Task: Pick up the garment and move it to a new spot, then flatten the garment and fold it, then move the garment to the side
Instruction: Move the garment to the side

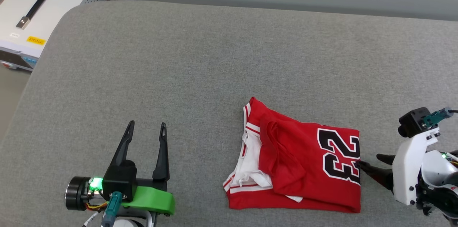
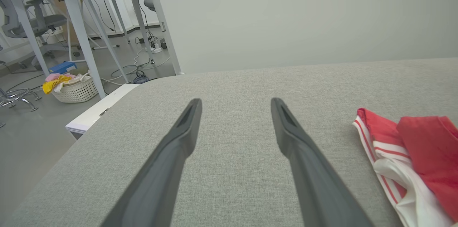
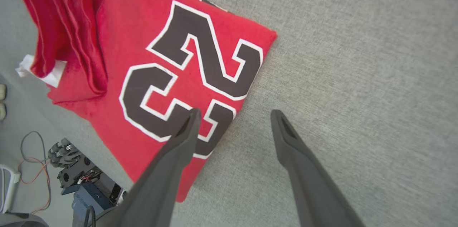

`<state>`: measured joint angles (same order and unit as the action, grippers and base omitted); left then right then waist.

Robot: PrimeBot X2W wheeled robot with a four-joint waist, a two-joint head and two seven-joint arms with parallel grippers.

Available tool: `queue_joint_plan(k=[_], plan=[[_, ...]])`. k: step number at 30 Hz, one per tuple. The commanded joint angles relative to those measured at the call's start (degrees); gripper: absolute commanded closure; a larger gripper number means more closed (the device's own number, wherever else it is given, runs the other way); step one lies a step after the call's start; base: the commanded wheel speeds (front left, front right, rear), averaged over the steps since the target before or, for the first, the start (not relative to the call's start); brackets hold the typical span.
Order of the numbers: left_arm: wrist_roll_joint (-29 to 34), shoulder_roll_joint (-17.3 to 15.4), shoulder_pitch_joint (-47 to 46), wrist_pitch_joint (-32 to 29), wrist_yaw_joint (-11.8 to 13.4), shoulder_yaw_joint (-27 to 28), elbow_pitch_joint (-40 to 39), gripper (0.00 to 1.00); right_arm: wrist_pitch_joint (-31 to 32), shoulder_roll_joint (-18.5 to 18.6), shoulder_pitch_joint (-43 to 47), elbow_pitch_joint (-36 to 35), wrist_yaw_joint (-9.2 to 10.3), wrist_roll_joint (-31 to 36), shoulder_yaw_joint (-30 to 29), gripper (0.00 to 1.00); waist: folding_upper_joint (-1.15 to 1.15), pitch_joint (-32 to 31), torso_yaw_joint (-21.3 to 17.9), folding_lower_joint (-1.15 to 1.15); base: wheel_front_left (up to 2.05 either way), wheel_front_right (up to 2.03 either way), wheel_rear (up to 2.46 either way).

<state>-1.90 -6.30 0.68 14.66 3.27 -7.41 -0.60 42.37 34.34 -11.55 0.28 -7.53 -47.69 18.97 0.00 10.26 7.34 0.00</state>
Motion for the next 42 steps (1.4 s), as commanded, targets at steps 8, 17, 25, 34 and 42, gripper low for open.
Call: queue_joint_plan(k=[8, 17, 25, 34, 42], plan=[[0.55, 0.56, -2.77, 0.34, -0.59, -0.29, -0.17, 0.0, -1.79, -3.64, -0.93, 5.58, 0.04, -2.31, 3.96, 0.0, 0.0, 4.74, 2.51, 0.0, 0.0, 0.0, 0.0], [0.61, 1.03, -4.4, 0.34, -0.68, -0.73, 0.0, 0.0, -4.48, -5.39, -2.64, 9.24, 0.04, -4.86, 10.73, 0.0, 0.0, 6.99, 3.22, 0.0, 0.0, 0.0, 0.0], [0.51, 1.42, -4.55, 0.34, -0.62, -0.96, 0.72, 0.0, -10.26, -3.58, -4.57, 9.94, 0.04, -4.71, 13.95, 1.0, 0.0, 6.33, 3.2, 0.0, 0.0, 0.0, 0.0], [0.5, 1.49, -2.98, 0.34, -0.13, -0.34, 1.0, 0.0, -17.95, 1.28, -7.86, 5.55, 0.04, -1.48, 14.2, 1.0, 0.0, 3.56, 0.43, 0.0, 0.0, 0.0, 0.0], [0.61, 0.81, -2.03, 0.34, 0.03, 0.81, 0.39, 0.0, -20.2, 7.49, -10.17, -0.36, 0.04, 4.4, 12.85, 1.0, 0.0, 2.52, -6.38, 0.0, 0.0, 0.0, 0.0]])
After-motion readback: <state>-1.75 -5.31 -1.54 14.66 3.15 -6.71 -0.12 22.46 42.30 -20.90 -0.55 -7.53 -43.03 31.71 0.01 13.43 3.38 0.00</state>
